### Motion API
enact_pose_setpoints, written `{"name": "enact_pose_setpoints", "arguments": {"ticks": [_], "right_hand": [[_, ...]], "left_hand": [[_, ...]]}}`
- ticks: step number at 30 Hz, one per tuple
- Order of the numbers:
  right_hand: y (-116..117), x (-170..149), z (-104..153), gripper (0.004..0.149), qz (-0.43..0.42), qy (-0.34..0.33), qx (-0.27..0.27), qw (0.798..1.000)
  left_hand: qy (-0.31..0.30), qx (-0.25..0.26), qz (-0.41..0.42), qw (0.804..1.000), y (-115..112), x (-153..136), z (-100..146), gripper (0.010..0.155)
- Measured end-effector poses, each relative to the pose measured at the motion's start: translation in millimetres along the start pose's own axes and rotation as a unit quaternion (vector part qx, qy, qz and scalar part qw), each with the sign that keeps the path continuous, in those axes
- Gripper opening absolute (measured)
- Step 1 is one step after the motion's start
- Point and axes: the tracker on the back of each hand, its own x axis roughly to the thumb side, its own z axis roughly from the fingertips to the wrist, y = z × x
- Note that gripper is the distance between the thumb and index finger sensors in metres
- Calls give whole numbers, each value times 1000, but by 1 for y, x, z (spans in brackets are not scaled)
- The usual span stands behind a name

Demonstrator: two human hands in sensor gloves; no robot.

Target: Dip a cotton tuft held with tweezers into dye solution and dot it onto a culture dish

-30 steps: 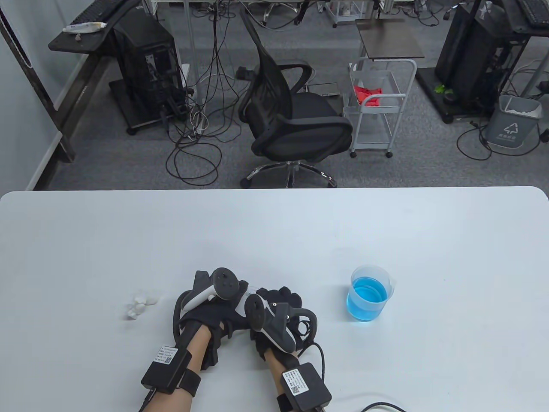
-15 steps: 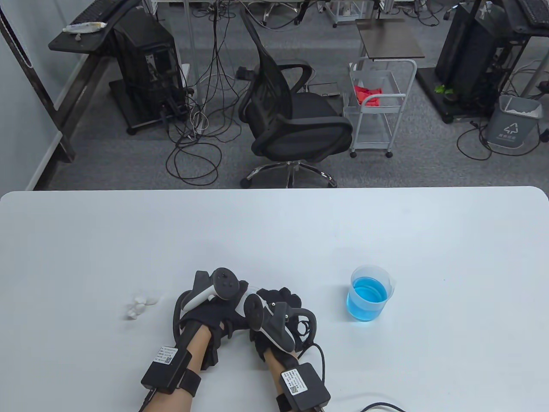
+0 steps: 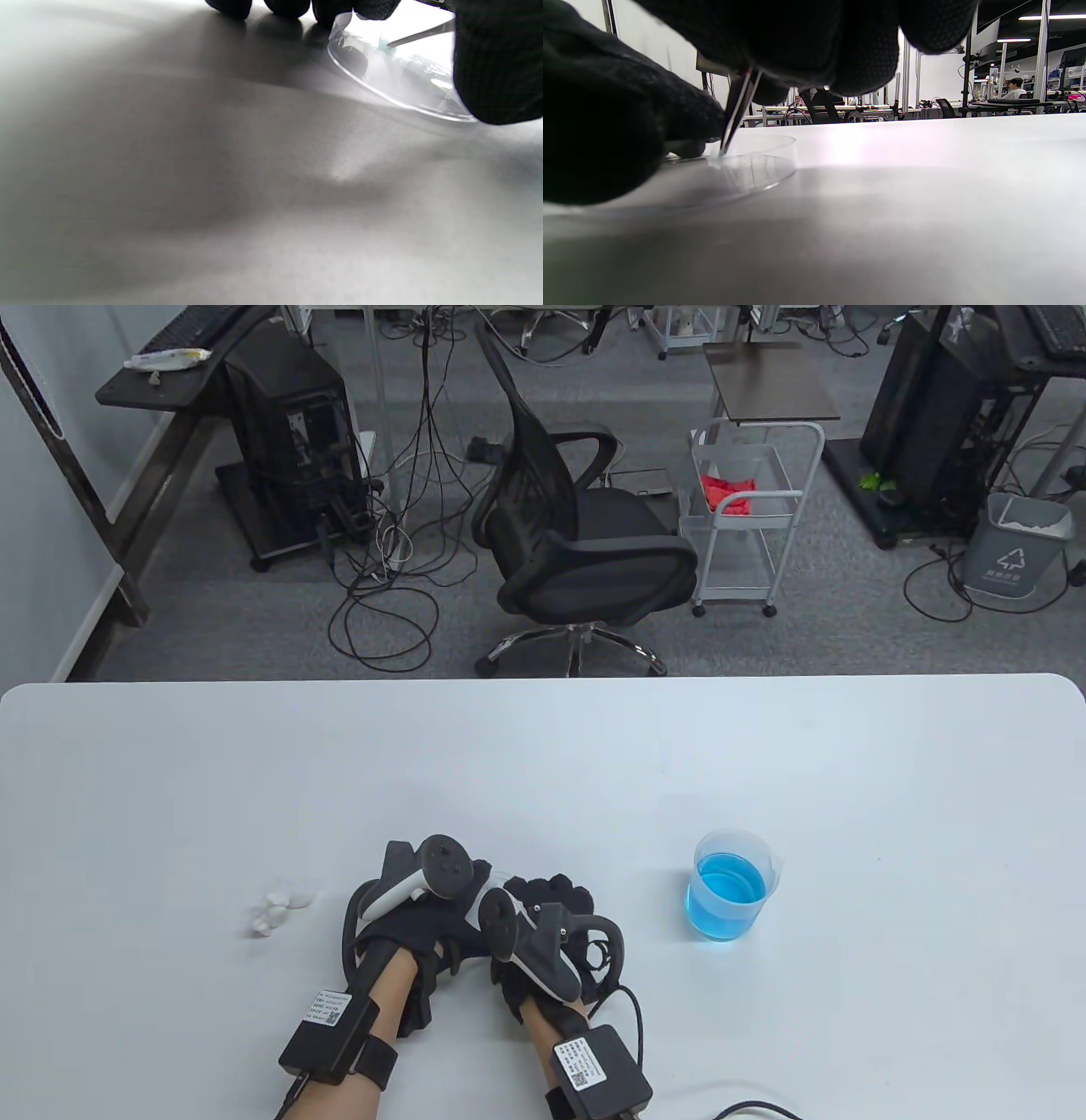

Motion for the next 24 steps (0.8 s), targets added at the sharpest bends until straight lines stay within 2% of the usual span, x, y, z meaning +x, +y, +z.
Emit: {"name": "enact_pose_setpoints", "arguments": {"ticks": [24], "right_hand": [[4,5,0,37,6,-8,9,1000]], "left_hand": [[0,-1,0,1000,0,0,0,99]]}}
